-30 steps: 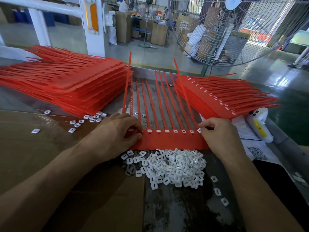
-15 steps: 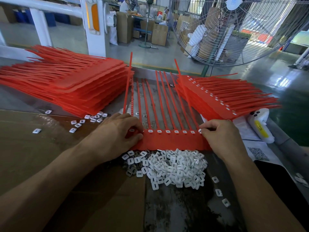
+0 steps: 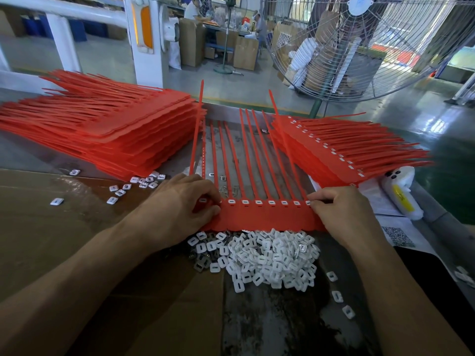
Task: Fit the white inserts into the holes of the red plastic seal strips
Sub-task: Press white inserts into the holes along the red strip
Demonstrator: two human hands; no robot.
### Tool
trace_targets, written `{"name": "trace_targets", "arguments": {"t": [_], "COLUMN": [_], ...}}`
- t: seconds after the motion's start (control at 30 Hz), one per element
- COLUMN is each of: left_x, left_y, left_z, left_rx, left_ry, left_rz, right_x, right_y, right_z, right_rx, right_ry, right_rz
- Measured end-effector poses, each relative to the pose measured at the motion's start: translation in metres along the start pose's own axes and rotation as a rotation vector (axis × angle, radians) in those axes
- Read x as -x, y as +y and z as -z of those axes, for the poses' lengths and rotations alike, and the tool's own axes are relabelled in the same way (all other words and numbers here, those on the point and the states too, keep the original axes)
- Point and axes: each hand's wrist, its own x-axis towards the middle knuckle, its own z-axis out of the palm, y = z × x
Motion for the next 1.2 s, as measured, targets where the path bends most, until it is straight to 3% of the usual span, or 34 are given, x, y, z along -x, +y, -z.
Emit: {"name": "trace_targets", "arguments": {"t": [0.43,1.0,1.2], "left_x": [0.001,0.001,0.001], "left_y": [-0.001,0.001,0.000], "left_z": [0.000,0.002,0.001], "left_rx": [0.007,0.014,0.019], "left_ry": [0.002,-0.008,-0.004], "left_rz": [-0.007,-0.003,0.001], "right_x": [0.001,-0.004,-0.003], "right_y": [-0.009,-0.013,-0.005], "right_z": [0.001,-0.003,0.000], "right_rx": [0.074,0.073,-0.105], "right_ry": [0.017,-0.004,-0.007], "right_rz": [-0.143,-0.136,-0.167]}}
